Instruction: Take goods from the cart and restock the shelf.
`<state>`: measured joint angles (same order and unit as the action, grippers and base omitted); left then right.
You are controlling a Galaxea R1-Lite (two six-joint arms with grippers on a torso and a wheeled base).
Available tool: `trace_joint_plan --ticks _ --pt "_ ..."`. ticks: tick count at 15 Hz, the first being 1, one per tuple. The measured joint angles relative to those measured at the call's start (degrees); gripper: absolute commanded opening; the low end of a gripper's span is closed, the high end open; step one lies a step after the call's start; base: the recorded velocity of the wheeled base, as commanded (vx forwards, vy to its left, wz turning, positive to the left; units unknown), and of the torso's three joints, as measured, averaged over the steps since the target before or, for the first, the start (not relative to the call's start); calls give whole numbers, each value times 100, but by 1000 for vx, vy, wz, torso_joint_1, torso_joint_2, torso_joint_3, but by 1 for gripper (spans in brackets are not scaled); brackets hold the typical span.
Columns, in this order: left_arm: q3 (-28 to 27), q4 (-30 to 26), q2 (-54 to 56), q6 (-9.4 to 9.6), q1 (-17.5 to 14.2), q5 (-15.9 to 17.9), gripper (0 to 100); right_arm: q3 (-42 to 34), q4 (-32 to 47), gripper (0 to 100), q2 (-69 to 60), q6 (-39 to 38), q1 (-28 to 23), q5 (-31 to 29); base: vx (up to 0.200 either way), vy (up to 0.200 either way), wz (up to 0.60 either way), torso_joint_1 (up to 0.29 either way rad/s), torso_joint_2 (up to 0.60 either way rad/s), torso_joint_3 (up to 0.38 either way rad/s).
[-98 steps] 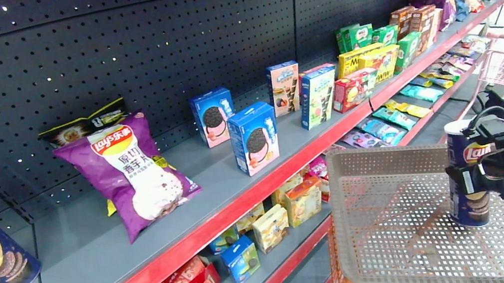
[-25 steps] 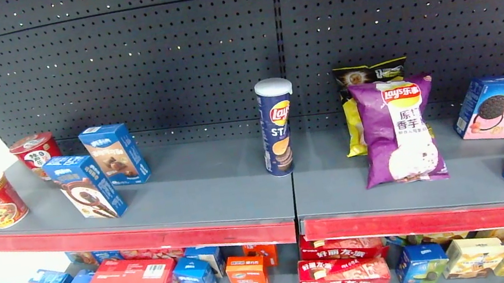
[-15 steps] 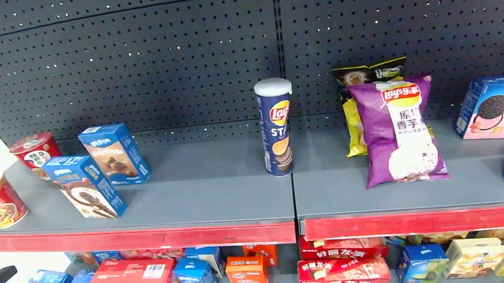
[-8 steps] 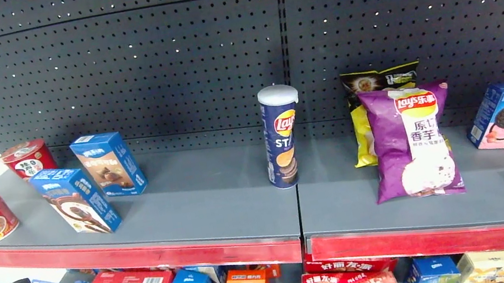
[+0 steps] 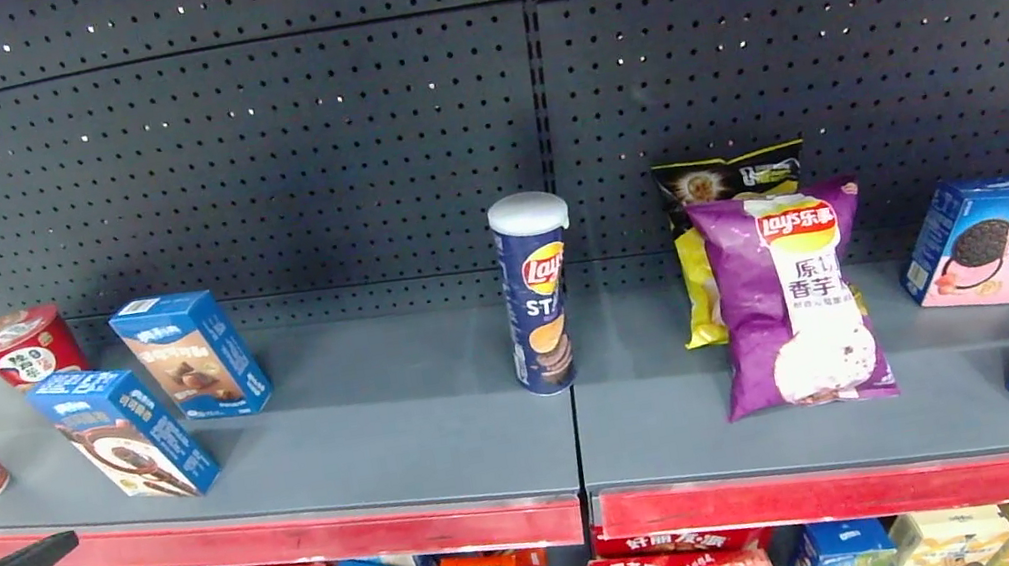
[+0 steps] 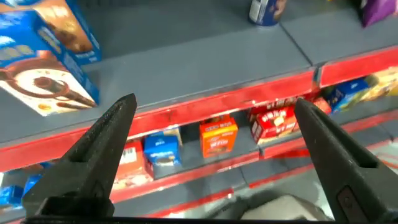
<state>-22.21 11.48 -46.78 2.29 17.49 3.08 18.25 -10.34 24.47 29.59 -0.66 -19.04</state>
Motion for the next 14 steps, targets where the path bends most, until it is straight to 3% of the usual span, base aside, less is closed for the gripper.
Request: trace_joint_plan --ticks 5,7,9,11,14 --pt "-786 61 -906 9 254 -24 100 115 -2 0 -22 0 -143 5 0 0 0 0 0 0" --pt "-1020 80 -1276 162 397 -29 100 84 60 0 -156 2 -165 9 0 0 0 0 0 0" --pt "-797 66 -1362 299 433 -29 100 -23 583 0 -446 18 -160 22 0 0 0 0 0 0" --pt "-461 63 -1231 317 439 -29 100 -80 1211 0 -798 30 -143 41 0 0 0 0 0 0" --pt "52 59 -917 315 455 -20 100 -23 1315 0 -1093 35 -138 18 0 0 0 0 0 0"
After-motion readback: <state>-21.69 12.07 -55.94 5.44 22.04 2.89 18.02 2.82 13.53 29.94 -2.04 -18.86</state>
